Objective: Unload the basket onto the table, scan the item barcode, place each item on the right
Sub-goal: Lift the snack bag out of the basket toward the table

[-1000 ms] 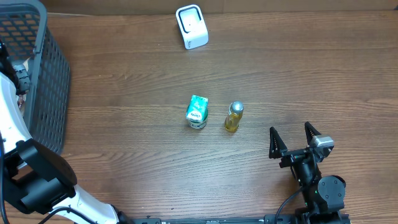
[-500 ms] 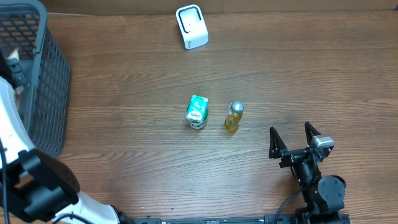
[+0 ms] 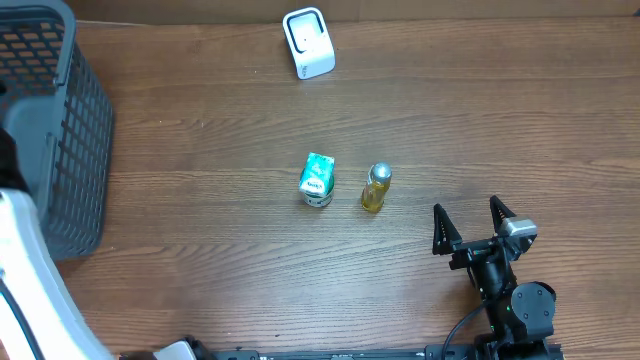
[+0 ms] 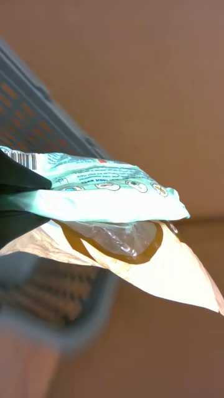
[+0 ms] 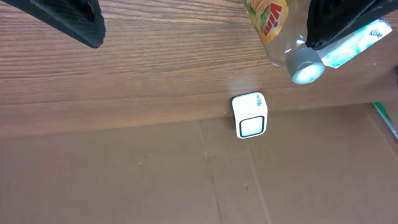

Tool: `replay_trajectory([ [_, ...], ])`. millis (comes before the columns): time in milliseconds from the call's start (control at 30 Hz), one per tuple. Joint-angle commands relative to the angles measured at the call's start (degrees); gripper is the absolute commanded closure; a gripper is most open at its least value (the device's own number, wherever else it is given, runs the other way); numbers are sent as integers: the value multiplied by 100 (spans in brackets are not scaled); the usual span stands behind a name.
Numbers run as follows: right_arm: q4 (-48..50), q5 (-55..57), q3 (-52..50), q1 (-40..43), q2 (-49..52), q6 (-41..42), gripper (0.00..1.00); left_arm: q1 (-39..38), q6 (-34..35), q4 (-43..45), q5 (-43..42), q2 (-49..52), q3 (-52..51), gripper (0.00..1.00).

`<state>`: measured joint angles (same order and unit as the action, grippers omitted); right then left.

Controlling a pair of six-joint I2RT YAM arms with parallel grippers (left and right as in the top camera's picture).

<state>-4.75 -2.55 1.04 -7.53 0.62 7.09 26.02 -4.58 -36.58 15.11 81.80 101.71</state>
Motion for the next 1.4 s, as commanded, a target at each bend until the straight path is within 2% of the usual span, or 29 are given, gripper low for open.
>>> replay_trajectory([
  [0, 11, 31, -59, 26, -46, 20, 0, -662, 96, 55, -57, -647, 61, 96],
  [200, 11, 28, -59, 26, -46, 20, 0, -2006, 129, -590, 35, -1073, 61, 96],
  [400, 11, 28, -59, 26, -46, 20, 0, -2968, 909, -2013, 199, -828, -35, 96],
  [500, 11, 28, -59, 26, -46, 20, 0, -3202, 1193, -2264, 201, -640, -470, 96],
  [667, 11, 28, -59, 26, -46, 20, 0, -3414, 1346, -1838, 376, -426, -1867, 96],
  [867, 11, 28, -59, 26, -46, 20, 0, -3436, 1137, -782, 758, -389, -3532, 96],
  [1200, 11, 31, -59, 26, -46, 20, 0, -3449, 1147, 138, 933, -385, -4953, 96],
  [1367, 11, 28, -59, 26, -46, 20, 0, -3510, 1202, 264, 929, -380, -5366, 96],
])
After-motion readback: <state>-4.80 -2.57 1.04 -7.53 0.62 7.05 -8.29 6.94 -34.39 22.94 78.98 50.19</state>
